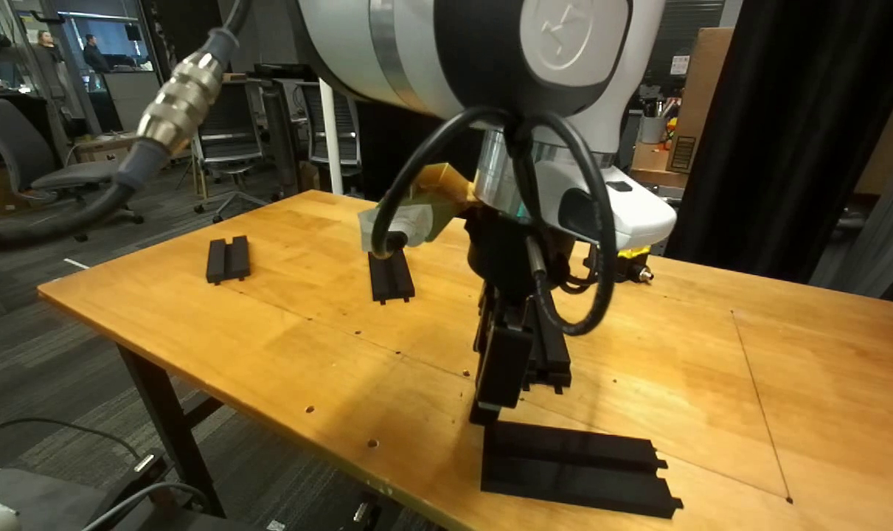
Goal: Stack the black pieces together
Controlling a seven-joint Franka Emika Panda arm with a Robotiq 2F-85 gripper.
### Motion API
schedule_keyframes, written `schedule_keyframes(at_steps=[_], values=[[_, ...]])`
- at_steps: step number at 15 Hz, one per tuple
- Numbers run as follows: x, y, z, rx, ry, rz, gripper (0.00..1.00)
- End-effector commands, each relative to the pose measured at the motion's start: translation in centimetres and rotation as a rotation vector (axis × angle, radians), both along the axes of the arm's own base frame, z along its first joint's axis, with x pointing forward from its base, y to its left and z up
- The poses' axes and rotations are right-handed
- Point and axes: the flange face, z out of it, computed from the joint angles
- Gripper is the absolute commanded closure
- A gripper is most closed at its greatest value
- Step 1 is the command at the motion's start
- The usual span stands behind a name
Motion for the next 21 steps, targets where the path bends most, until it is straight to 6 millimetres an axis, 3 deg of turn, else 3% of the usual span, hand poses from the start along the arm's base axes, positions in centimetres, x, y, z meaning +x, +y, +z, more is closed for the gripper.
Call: schedule_keyframes(at_steps=[1, 12, 21], values=[[-0.6, -1.1, -0.2, -0.029, 0.015, 0.001, 0.0], [-1.5, -3.8, -4.1, -0.076, -0.015, 0.015, 0.0], [-1.7, -4.7, -6.6, -0.102, -0.042, 0.013, 0.0]])
